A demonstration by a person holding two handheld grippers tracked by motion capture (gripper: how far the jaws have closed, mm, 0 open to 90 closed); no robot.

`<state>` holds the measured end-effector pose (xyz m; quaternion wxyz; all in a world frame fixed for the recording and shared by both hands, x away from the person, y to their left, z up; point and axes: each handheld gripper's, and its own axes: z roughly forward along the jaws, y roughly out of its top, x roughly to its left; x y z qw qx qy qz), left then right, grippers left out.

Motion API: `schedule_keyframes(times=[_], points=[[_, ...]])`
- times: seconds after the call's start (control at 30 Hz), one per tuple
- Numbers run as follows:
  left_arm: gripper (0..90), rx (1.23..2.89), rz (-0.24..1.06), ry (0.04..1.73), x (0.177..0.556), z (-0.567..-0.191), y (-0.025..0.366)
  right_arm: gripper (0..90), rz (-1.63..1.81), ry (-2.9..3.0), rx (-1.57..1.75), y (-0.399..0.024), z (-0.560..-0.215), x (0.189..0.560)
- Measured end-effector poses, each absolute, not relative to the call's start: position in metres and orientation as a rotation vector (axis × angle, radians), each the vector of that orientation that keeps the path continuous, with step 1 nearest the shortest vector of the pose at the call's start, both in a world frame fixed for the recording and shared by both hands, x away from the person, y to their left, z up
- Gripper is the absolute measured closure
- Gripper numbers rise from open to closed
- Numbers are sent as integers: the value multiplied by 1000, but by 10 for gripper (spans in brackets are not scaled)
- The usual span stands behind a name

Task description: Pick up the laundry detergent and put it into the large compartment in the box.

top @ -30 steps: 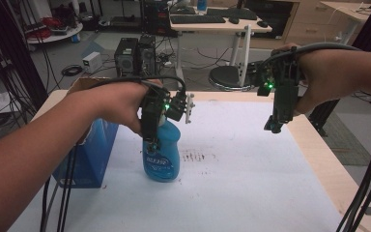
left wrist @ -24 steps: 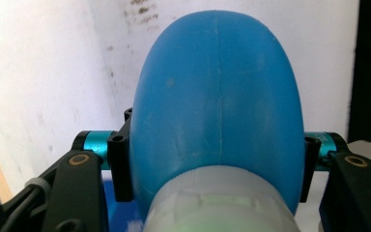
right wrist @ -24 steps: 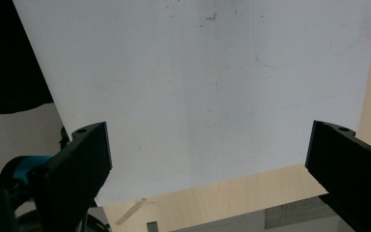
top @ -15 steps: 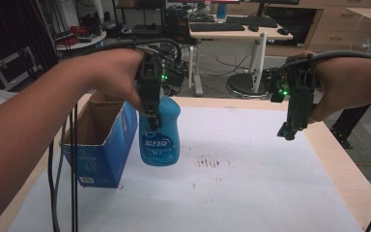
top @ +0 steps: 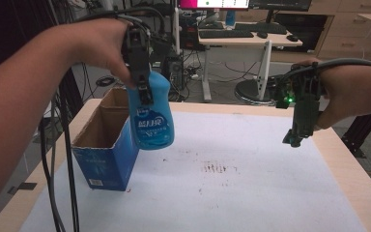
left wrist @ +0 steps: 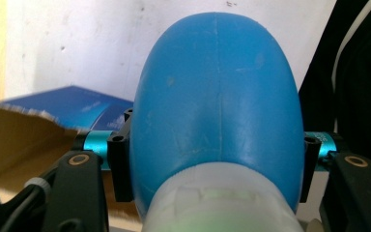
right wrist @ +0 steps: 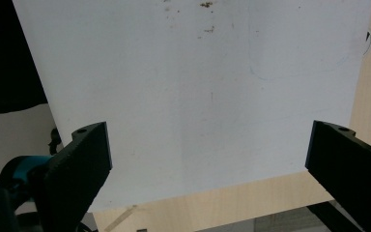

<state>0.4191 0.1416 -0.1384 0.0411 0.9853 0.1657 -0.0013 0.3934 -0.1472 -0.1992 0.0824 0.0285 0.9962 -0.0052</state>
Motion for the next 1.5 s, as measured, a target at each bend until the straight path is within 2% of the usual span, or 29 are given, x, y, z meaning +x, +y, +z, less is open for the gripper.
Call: schedule_keyframes(times=[0.3,0.57,0.87,0.93,1.03,1.17,1.5], points=[[380,2954,59,849,425,-109,176,14,-14,2975,65,-145,-199,393],[380,2862,53,1195,427,-99,205,14,-16,2974,50,-142,-197,391],[380,2683,86,1598,428,-97,231,14,-10,2974,25,-138,-198,392],[381,2664,92,1633,428,-97,233,14,-10,2973,26,-138,-198,392],[380,2566,114,1770,429,-99,241,14,-6,2973,25,-138,-197,392],[380,2509,144,1858,430,-104,246,14,-6,2972,24,-139,-197,392],[381,2502,116,1893,433,-120,248,14,-5,2971,31,-139,-198,392]])
